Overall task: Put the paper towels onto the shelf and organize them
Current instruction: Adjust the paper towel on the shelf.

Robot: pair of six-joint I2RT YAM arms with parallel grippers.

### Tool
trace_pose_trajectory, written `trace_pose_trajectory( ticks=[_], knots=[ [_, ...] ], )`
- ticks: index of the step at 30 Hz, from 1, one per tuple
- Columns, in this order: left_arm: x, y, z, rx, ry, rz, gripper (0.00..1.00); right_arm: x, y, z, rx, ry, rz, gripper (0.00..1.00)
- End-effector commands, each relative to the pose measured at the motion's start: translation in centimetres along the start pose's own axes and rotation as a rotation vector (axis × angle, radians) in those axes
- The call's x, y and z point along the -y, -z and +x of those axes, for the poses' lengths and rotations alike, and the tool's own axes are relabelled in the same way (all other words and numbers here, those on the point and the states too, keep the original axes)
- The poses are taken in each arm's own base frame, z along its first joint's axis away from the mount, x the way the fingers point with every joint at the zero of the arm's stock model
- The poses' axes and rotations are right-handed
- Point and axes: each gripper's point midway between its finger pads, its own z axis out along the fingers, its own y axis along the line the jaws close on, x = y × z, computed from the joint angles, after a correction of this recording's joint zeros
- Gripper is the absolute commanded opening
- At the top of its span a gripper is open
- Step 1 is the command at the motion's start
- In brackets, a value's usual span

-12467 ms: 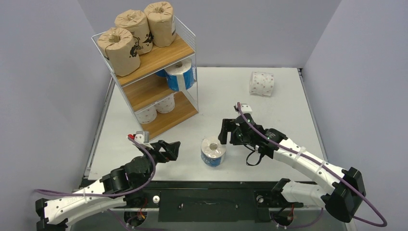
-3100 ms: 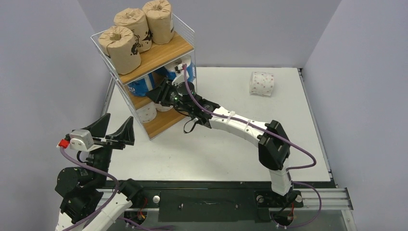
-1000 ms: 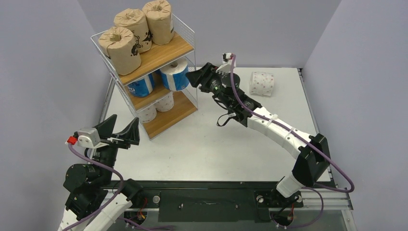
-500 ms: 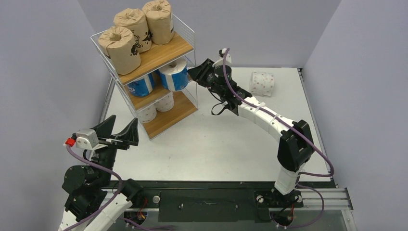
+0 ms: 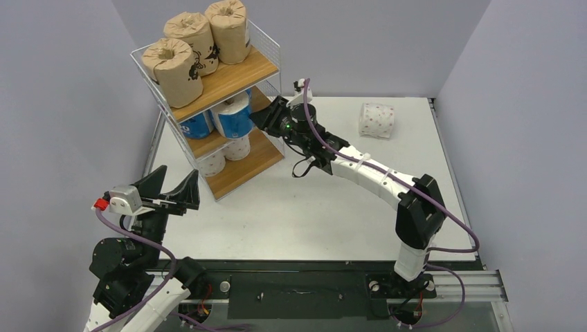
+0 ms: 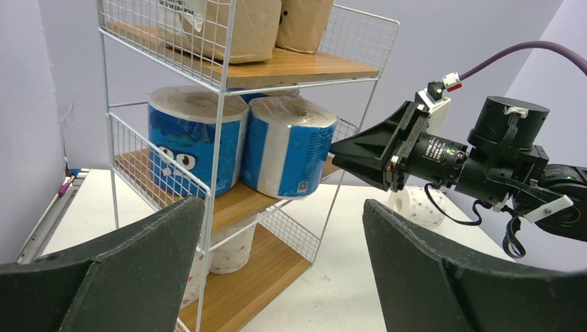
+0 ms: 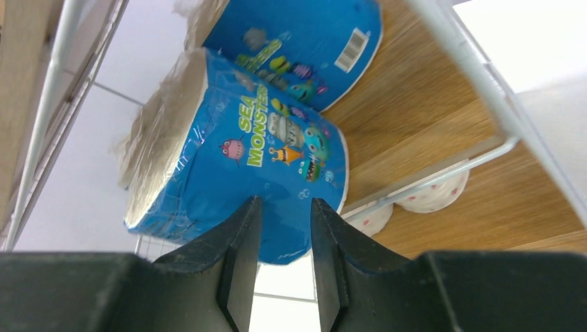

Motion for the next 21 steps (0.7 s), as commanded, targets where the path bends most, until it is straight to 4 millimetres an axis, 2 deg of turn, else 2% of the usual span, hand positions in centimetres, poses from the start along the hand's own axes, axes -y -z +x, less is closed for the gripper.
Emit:
trace_pose_trajectory(
  ticks=[1,13,21],
  knots=[
    [0.3,0.0,-0.3,0.016,0.024,0.012,0.84,-2.9,-0.6,-0.3,0.007,-0.013,-0.069,0.29],
    [0.2,0.1,-0.1,0.009,0.026,0.010,0.84,-4.5,-2.5,2.0,-0.040,-0.035,-0.096,0.29],
    [0.2,0.1,0.0,0.007,0.025,0.009,0.84,-4.4,-2.9,2.8,-0.062,-0.043,-0.096,0.30]
  ],
)
